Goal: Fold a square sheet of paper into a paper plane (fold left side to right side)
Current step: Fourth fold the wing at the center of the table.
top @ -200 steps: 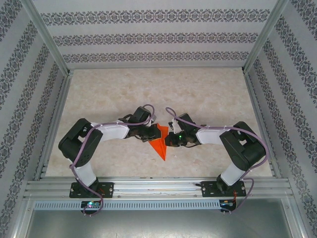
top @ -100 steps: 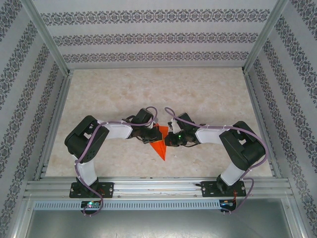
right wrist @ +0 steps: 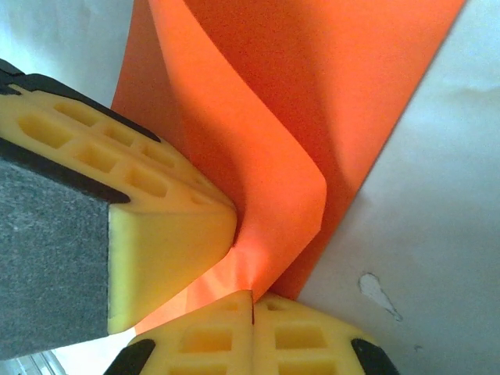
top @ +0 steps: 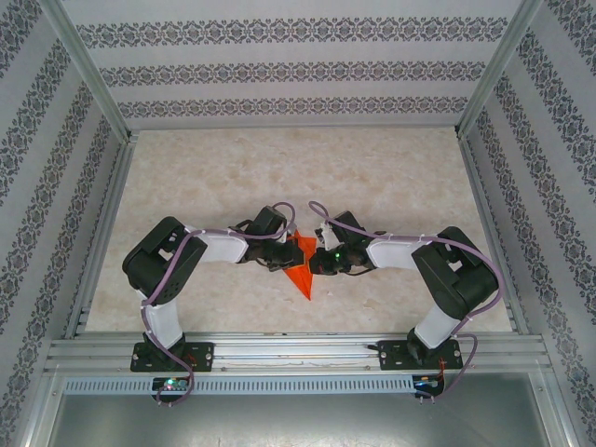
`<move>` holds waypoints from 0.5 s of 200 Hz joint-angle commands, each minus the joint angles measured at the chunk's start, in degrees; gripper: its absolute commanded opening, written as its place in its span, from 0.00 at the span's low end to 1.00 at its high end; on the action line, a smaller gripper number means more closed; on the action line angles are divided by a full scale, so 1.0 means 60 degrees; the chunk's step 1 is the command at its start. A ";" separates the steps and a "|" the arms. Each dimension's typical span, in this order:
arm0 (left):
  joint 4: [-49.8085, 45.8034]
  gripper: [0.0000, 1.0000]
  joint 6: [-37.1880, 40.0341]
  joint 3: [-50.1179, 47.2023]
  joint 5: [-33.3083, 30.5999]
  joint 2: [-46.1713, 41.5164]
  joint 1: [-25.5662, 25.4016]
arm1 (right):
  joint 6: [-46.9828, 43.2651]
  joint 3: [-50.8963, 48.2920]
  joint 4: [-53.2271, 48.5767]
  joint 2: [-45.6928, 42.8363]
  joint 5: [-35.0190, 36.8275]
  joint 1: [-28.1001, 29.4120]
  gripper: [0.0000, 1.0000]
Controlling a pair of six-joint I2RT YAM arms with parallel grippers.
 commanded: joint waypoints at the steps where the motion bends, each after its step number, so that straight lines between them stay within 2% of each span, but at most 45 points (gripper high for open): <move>1: -0.0466 0.00 0.0020 -0.0470 -0.0362 0.0321 -0.0071 | -0.0045 -0.0045 -0.1201 0.0080 0.0449 0.0080 0.06; 63: -0.0449 0.00 -0.0057 -0.0594 -0.0420 0.0301 -0.0063 | 0.0243 0.0114 -0.1303 -0.1478 0.0138 -0.0301 0.28; 89: -0.0417 0.00 -0.0080 -0.0584 -0.0421 0.0293 -0.0063 | 0.0406 -0.0256 -0.1296 -0.2071 -0.0174 -0.0360 0.29; 100: -0.0423 0.00 -0.0086 -0.0577 -0.0419 0.0289 -0.0063 | 0.0544 -0.0453 -0.1229 -0.2216 -0.0432 -0.0345 0.26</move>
